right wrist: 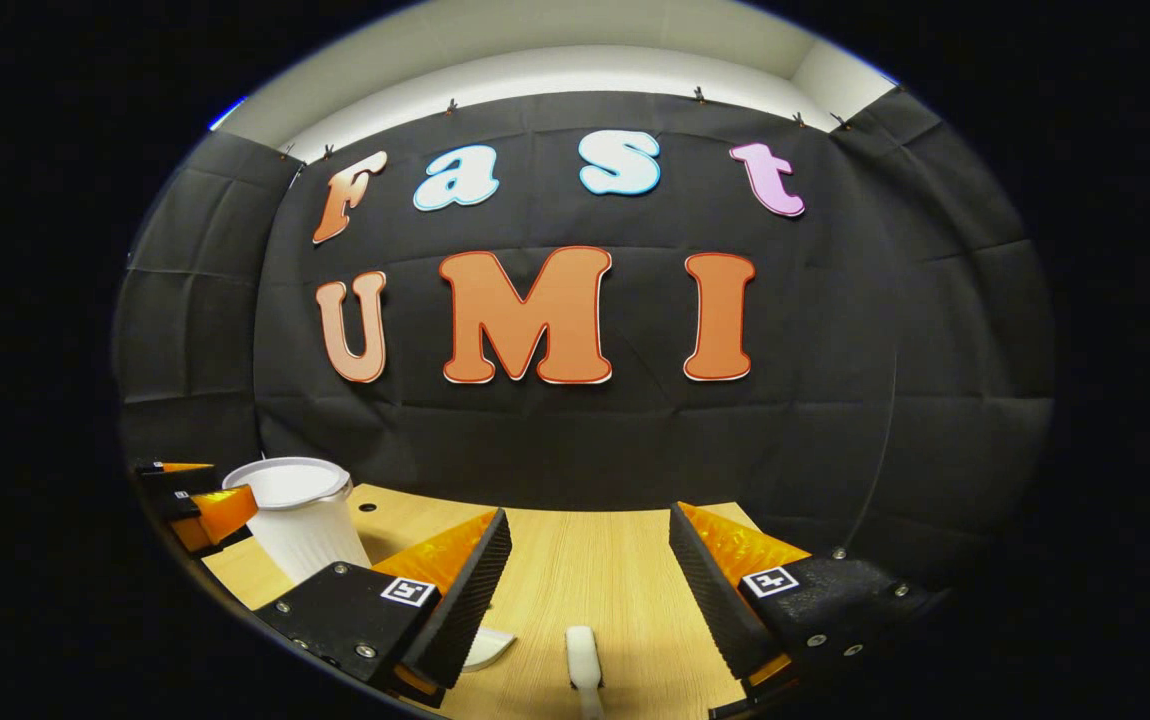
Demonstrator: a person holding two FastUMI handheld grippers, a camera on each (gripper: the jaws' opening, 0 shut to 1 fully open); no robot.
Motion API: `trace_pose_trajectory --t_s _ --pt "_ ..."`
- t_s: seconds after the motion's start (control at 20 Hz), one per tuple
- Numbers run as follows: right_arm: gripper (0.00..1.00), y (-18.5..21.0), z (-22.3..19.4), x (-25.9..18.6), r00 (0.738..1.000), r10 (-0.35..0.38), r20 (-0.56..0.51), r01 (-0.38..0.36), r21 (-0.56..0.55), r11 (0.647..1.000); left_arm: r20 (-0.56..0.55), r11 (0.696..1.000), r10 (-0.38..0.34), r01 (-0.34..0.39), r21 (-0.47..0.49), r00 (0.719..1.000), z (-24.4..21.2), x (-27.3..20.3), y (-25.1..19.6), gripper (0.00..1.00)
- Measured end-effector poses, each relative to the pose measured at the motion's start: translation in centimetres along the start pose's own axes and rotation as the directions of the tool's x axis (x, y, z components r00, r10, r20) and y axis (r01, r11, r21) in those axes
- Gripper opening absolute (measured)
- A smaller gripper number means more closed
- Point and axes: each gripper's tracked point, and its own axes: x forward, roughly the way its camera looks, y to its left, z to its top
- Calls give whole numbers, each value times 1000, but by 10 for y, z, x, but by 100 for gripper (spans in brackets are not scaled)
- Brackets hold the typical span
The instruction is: Pick up the small broom and dustpan from the desktop, sweep the trash into the dustpan with the broom, and then empty the trash into the garbage bin.
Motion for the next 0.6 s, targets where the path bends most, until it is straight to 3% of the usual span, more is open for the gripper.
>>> trace_pose_trajectory --t_s 0.45,0.6 --pt "95 -2 0 -2 1000 -11 12 11 -3 1000 -17 998 -44 45 40 999 -8 18 -18 95" --pt "96 0 -2 5 1000 -16 8 16 -18 1000 -42 998 -62 63 15 997 -17 20 -18 95"
